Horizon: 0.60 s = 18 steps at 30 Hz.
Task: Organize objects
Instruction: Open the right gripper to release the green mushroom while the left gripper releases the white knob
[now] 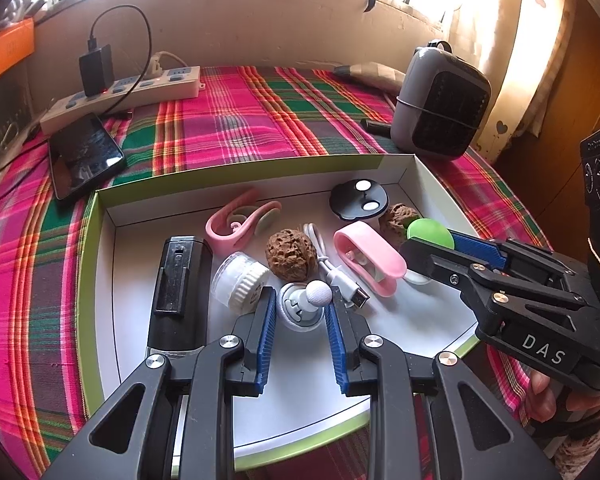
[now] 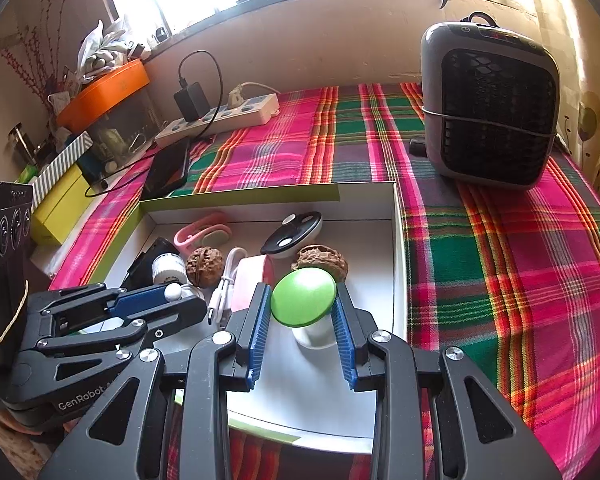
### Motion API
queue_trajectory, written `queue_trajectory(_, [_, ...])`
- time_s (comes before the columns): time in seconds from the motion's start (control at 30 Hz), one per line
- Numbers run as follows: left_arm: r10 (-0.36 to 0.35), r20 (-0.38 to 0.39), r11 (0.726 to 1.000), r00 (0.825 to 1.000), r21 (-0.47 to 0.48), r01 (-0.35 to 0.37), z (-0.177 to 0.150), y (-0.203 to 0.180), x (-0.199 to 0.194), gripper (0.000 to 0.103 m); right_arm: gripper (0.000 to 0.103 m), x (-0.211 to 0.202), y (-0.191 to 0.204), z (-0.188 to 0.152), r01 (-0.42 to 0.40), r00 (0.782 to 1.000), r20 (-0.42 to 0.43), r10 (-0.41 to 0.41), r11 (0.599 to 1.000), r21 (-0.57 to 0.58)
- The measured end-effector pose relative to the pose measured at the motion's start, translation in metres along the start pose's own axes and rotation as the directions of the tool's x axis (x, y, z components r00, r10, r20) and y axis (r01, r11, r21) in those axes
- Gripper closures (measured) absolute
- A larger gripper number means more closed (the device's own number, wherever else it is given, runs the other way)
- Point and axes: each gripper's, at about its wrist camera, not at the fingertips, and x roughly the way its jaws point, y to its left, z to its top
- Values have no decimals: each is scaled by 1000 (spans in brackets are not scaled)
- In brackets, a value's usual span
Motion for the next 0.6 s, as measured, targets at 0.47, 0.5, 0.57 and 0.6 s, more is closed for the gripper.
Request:
queue_trajectory(0.47, [-1,0,1000,1000,-3,1,0,-1,-1,78,59,-2,3,-2,-15,1000,10,15,1000,-6])
queue_trajectory(0.5, [0,0,1000,1000,-2,0,0,-1,-1,77,58,-2,3,-2,-15,1000,10,15,1000,-5])
queue_trajectory(0.57, [-2,2,1000,1000,-1,2,-1,-1,-1,76,58,-2,3,-2,-17,1000,11,17,1000,-1])
queue_trajectory(0.6, [0,2,1000,1000,-1,0,-1,-1,-1,76,58,-2,3,-2,-18,1000,11,18,1000,2])
